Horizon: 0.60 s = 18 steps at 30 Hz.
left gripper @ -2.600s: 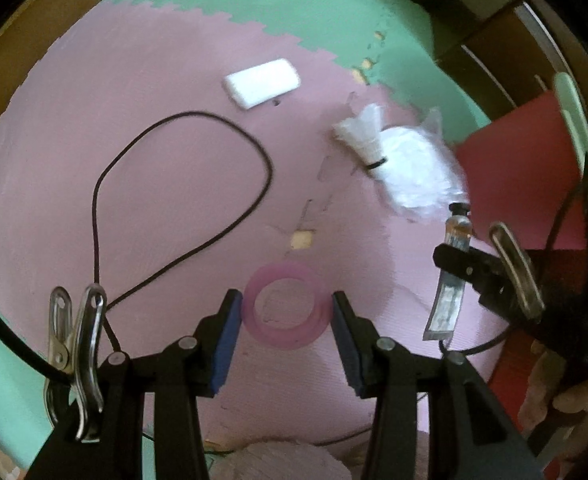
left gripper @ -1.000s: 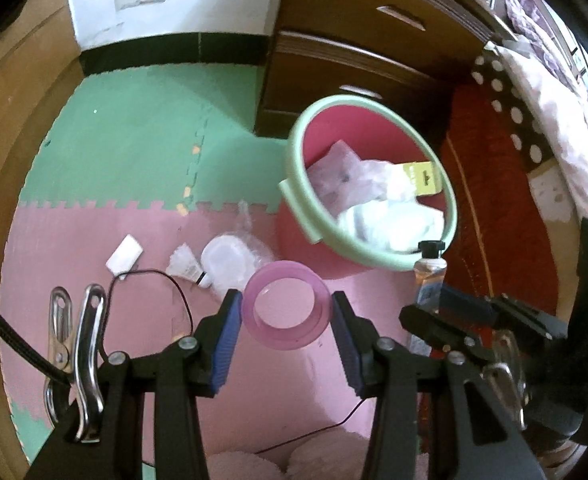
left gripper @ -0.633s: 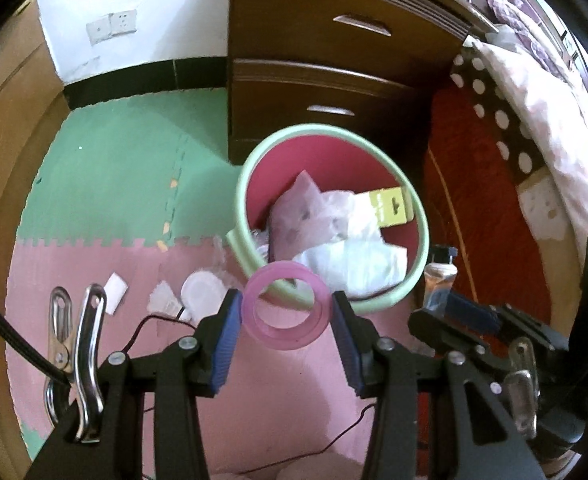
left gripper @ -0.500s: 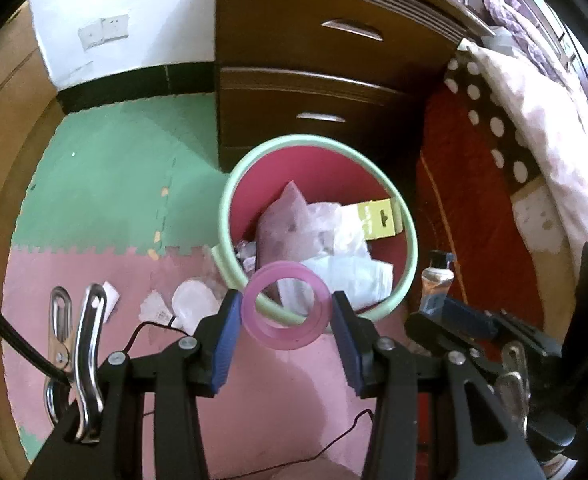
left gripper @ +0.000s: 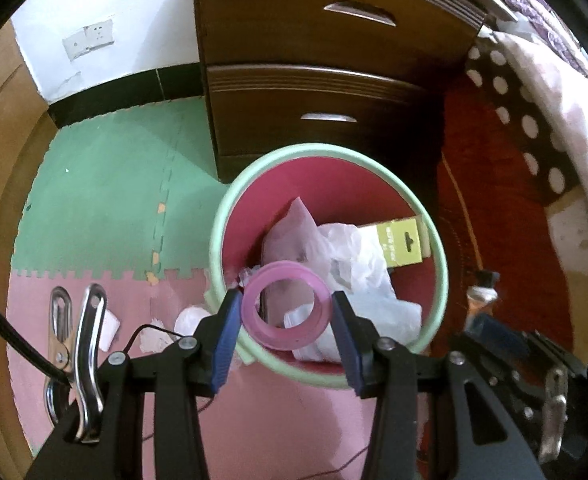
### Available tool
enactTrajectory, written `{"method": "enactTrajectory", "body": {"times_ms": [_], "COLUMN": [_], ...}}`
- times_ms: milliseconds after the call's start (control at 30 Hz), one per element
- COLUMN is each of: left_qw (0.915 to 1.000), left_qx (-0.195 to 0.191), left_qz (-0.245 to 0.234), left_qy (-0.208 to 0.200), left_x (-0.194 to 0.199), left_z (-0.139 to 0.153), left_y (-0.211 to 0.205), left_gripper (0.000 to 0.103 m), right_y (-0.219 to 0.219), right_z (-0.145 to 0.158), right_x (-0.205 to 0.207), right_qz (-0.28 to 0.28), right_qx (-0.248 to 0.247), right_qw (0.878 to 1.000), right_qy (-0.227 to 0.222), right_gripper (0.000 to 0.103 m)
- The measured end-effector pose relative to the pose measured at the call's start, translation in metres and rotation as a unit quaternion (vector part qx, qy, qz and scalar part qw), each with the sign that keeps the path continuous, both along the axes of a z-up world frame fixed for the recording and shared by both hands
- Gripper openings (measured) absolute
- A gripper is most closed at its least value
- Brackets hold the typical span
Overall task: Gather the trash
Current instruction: 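Lift the tube in the right tool while the left tool carries the pink ring over the bucket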
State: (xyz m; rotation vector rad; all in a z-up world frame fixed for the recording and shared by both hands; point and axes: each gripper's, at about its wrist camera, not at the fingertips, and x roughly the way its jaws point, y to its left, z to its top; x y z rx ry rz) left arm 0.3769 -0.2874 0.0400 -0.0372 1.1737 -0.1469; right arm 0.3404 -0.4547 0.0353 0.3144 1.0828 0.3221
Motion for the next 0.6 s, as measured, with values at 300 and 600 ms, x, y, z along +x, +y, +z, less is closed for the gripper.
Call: {"method": "enactTrajectory", "body": {"times_ms": [300,600], "left_qw": [0.9998,0.9998], "left_qx": [-0.003,0.004], "left_qz": [0.008,0.001], "left_qy": [0.015,0.021], "left_x": [0.02,0.024], "left_z": [-0.033,-0.035], "left_y": [-0.001,-0.01], "left_gripper": [0.047,0.047], "right_y": [0.006,0.005], "right_z": [-0.009,-0.012], "right_x": [0.002,-0.003], "right_qz": [-0.001,-0.004], "right_qx": [-0.009,-0.019], "right_qw": [1.0,1.0], "right_qy": [0.012,0.018], "right_gripper": [0.038,0.038]}}
